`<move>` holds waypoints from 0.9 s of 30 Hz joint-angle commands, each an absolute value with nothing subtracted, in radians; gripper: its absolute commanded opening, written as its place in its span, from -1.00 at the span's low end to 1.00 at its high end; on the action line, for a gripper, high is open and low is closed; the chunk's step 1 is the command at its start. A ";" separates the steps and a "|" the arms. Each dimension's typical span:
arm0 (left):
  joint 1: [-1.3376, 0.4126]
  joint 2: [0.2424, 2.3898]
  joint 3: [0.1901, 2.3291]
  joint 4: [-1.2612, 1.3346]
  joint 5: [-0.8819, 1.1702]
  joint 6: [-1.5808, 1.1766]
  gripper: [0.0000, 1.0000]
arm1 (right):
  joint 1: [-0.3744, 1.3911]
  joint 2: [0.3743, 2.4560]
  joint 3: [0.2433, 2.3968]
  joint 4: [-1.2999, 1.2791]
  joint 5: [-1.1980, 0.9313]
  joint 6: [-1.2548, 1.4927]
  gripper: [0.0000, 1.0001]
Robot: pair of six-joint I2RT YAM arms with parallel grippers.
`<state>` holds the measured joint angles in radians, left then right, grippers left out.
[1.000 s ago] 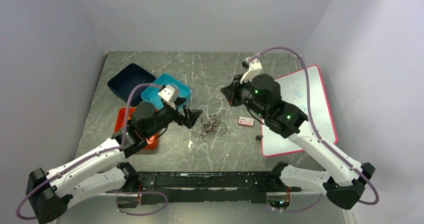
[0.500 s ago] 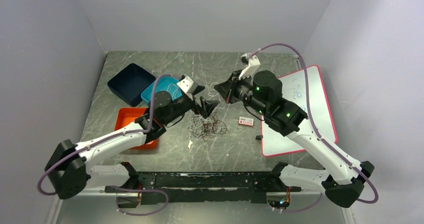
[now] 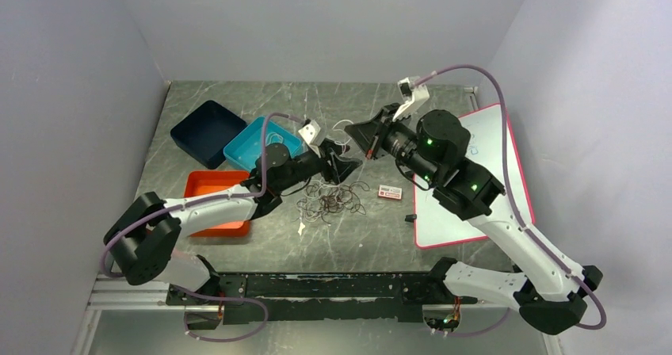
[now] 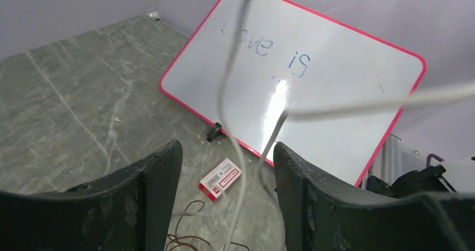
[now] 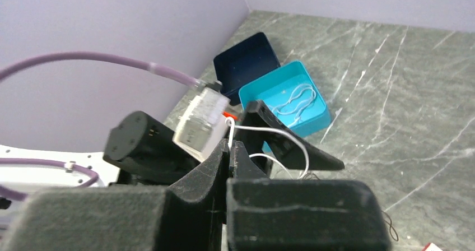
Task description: Untangle the cables
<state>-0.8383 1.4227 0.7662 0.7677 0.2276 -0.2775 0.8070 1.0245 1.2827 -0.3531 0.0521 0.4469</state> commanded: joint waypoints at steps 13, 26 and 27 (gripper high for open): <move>-0.832 1.488 0.656 0.858 0.360 -0.401 -0.17 | 0.809 0.974 1.369 -0.228 0.126 0.371 -1.00; -0.833 1.537 0.565 0.935 0.398 -0.449 -0.39 | 0.809 1.008 1.493 -0.205 0.205 0.268 -1.00; -0.832 1.544 0.562 0.939 0.399 -0.452 -0.40 | 0.809 1.009 1.501 -0.201 0.206 0.262 -1.00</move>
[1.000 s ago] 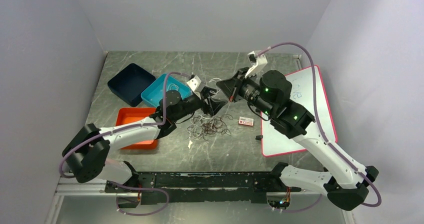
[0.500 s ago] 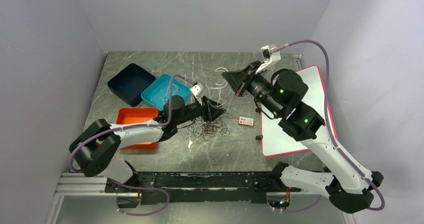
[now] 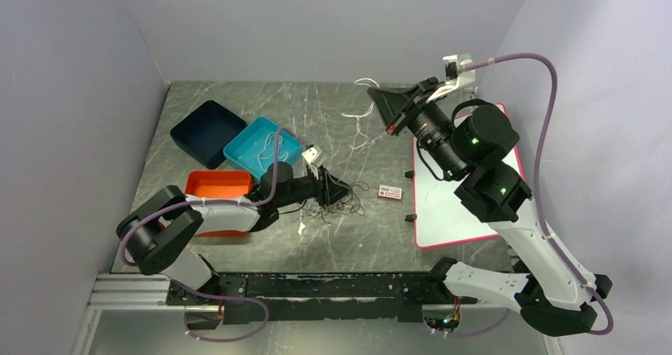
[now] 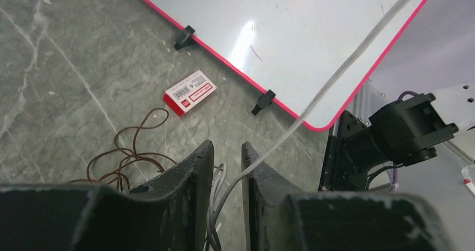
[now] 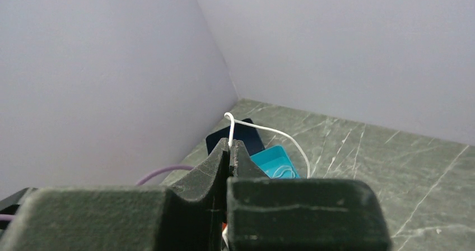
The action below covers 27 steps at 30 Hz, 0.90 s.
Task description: Untangle the cables
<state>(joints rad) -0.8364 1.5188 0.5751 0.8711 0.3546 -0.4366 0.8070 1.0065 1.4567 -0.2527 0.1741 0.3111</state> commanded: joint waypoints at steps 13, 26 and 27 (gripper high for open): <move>-0.832 1.604 0.525 0.992 0.427 -0.495 -0.47 | 0.809 0.997 1.585 -0.115 0.303 0.151 -1.00; -0.832 1.586 0.480 0.983 0.427 -0.495 -0.50 | 0.809 1.006 1.665 -0.002 0.382 0.041 -1.00; -0.832 1.584 0.475 0.984 0.425 -0.495 -0.51 | 0.810 1.007 1.673 0.004 0.386 0.033 -1.00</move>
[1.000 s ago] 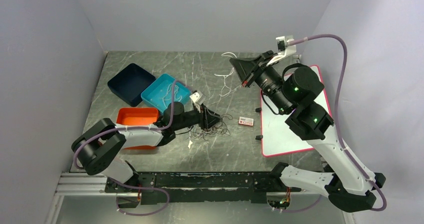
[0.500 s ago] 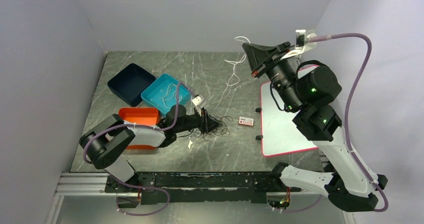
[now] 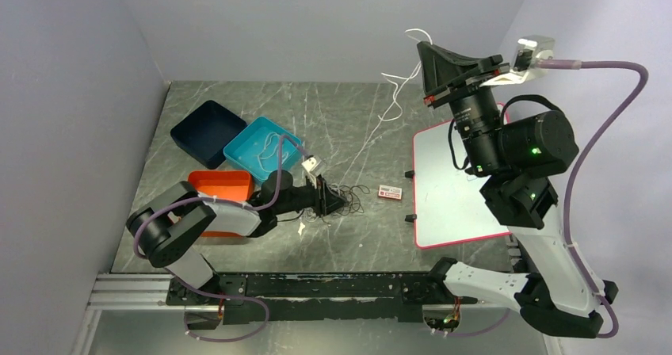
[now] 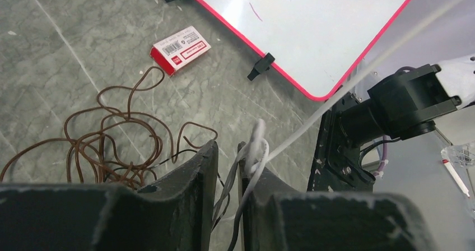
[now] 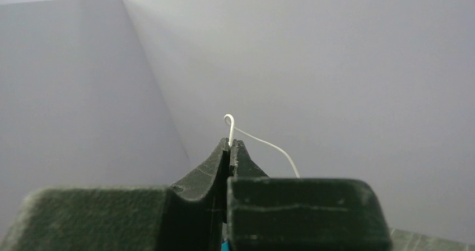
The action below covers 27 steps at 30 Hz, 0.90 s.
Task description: Untangle the cables
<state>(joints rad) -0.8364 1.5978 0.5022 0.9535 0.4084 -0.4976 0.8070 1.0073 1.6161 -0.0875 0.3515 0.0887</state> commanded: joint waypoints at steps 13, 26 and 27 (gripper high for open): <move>-0.831 1.575 0.439 0.984 0.421 -0.491 -0.53 | 0.810 1.031 1.758 0.069 0.423 -0.082 -1.00; -0.832 1.592 0.415 0.995 0.417 -0.497 -0.55 | 0.810 1.071 1.870 0.162 0.431 -0.212 -1.00; -0.832 1.595 0.415 0.997 0.417 -0.497 -0.55 | 0.810 1.073 1.876 0.181 0.430 -0.220 -1.00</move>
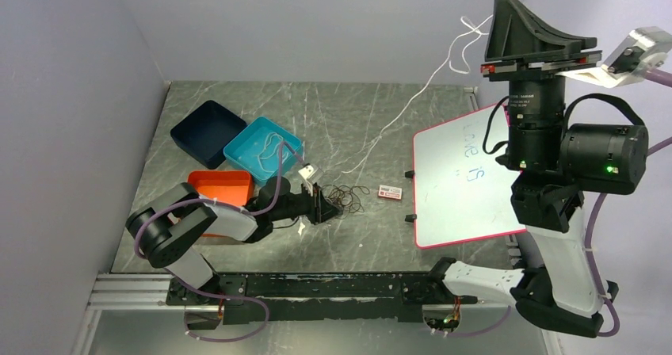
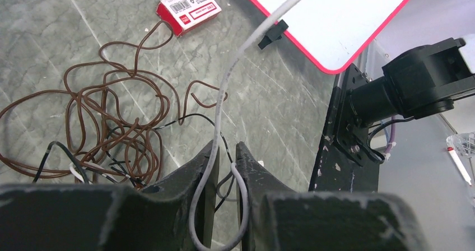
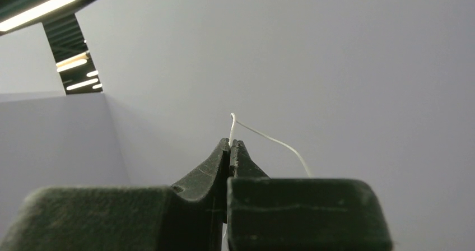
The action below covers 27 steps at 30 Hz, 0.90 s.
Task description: Untangle the cables
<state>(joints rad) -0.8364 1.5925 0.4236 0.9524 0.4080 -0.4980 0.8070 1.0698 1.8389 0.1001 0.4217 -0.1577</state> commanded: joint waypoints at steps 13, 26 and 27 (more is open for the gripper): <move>-0.832 1.617 0.405 1.015 0.408 -0.510 -0.30 | 0.809 1.144 2.029 0.234 0.401 -0.315 -1.00; -0.832 1.589 0.397 1.026 0.394 -0.530 -0.10 | 0.809 1.161 2.057 0.163 0.422 -0.303 -1.00; -0.833 1.575 0.402 1.013 0.390 -0.528 -0.05 | 0.809 1.160 2.047 0.155 0.426 -0.300 -1.00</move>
<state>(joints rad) -0.8349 1.6146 0.4038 0.9684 0.4046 -0.5236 0.8070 1.1534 2.0388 0.1963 0.4095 -0.3000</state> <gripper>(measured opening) 0.440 0.016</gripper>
